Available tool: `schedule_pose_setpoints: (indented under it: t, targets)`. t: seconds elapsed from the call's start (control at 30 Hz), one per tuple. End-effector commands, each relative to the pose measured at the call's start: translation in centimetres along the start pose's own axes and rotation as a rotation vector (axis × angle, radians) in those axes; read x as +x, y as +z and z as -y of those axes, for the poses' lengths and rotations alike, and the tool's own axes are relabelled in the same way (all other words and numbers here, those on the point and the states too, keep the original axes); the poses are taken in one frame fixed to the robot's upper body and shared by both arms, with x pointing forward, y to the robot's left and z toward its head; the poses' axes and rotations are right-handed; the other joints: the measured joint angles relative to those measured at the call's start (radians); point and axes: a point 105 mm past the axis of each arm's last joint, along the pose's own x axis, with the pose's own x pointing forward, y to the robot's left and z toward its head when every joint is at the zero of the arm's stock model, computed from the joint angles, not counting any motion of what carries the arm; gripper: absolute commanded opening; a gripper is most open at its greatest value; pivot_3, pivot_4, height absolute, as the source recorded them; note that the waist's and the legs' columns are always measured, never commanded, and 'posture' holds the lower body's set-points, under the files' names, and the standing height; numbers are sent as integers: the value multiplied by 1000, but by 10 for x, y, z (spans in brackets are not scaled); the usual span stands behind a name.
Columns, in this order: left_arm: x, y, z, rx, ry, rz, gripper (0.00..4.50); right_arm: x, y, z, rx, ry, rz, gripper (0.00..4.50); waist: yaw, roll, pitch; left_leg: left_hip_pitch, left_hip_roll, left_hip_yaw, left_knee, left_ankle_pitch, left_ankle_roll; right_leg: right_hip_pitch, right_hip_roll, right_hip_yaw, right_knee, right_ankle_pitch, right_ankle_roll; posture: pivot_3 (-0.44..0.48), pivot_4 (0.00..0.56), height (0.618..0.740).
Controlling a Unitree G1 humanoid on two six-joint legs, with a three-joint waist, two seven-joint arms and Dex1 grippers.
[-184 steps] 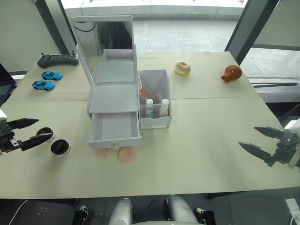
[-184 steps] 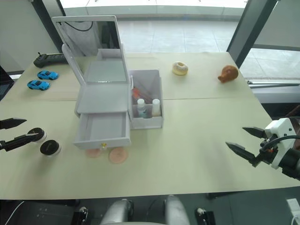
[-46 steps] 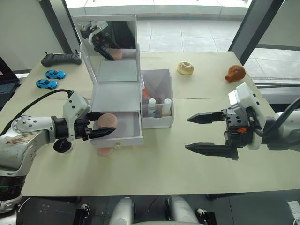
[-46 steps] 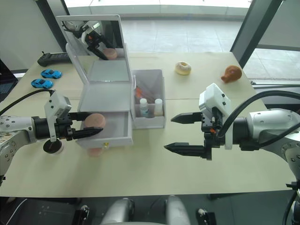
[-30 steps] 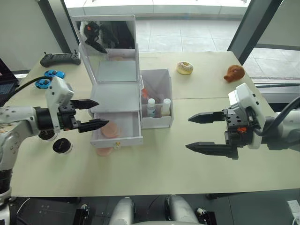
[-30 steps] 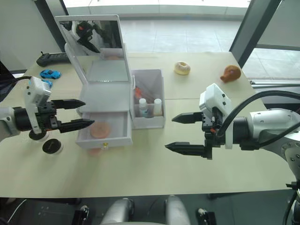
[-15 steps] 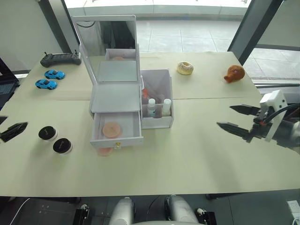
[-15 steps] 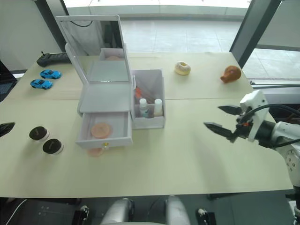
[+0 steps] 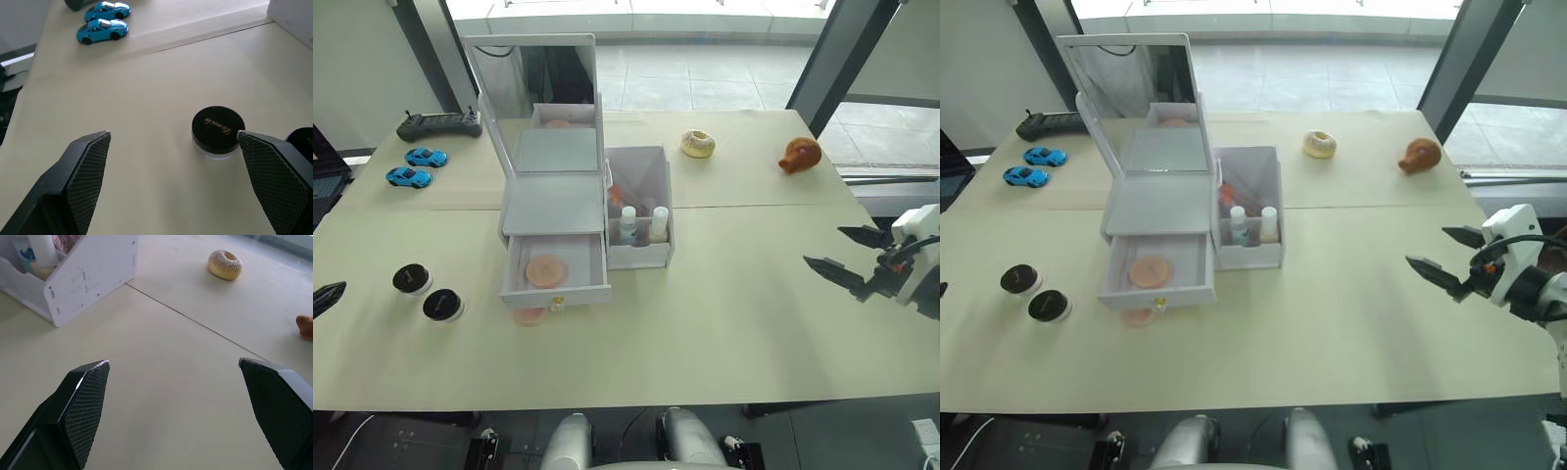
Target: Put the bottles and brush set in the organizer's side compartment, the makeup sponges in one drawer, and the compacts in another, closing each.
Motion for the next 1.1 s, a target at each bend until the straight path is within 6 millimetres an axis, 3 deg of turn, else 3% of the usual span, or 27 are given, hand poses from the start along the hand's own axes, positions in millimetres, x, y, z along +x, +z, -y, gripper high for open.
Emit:
schedule_pose_setpoints:
  t: [0.03, 0.1, 0.23, 0.43, 0.63, 0.73, 0.83, 1.1]
  targets:
    - [-2, 22, 39, 65, -203, 62, 4460, 12, 45, -34, -26, 221, 72, 4500, -6, 1, 0, 0, 0, 0, 0, 0, 0, 0, 0, 1, 1, 0, -1, 0, 150, 740]
    - [-10, 23, 66, 69, -289, 59, 4460, 19, 72, -69, -40, 432, 83, 4500, -18, 3, 1, 0, 1, 0, 0, 0, 0, -1, -1, 2, 3, 2, -6, 0, 150, 740]
    - [-27, 6, 97, 87, -304, 14, 4460, 20, 106, -105, -61, 677, 81, 4500, -17, 3, 2, 1, 8, 1, 0, 0, 0, -1, 1, 2, 3, -2, -4, 0, 150, 740]
    - [-46, -7, 141, 25, -320, -4, 4460, 22, 137, -115, -81, 837, 14, 4500, -4, -1, 2, 1, 12, 7, 1, 0, 0, -4, 1, -2, 1, -7, -11, 0, 150, 740]
    - [-39, -7, 171, 9, -271, 65, 4460, 30, 161, -127, -35, 908, -15, 4500, 9, -2, 1, 0, 13, 16, 1, 0, 0, -3, 1, -3, -5, -5, -11, 0, 150, 740]
    - [-34, -10, 179, 7, -238, 91, 4460, 34, 162, -135, -37, 919, -15, 4500, 9, -3, 0, 0, 14, 17, 1, 0, 0, -2, 3, -2, -5, -4, -12, 0, 150, 740]
    - [-30, -26, 193, 0, -253, 45, 4460, 35, 150, -136, -47, 913, -31, 4500, 12, -5, -1, -1, 14, 17, 1, 0, 0, -2, 4, -2, -5, -2, -11, 0, 150, 740]
    - [-19, -58, 227, -1, -282, -9, 4460, 35, 143, -134, -54, 891, -51, 4500, 9, -3, -2, 0, 14, 19, 2, 0, 0, -2, 5, -1, -5, -2, -11, 0, 150, 740]
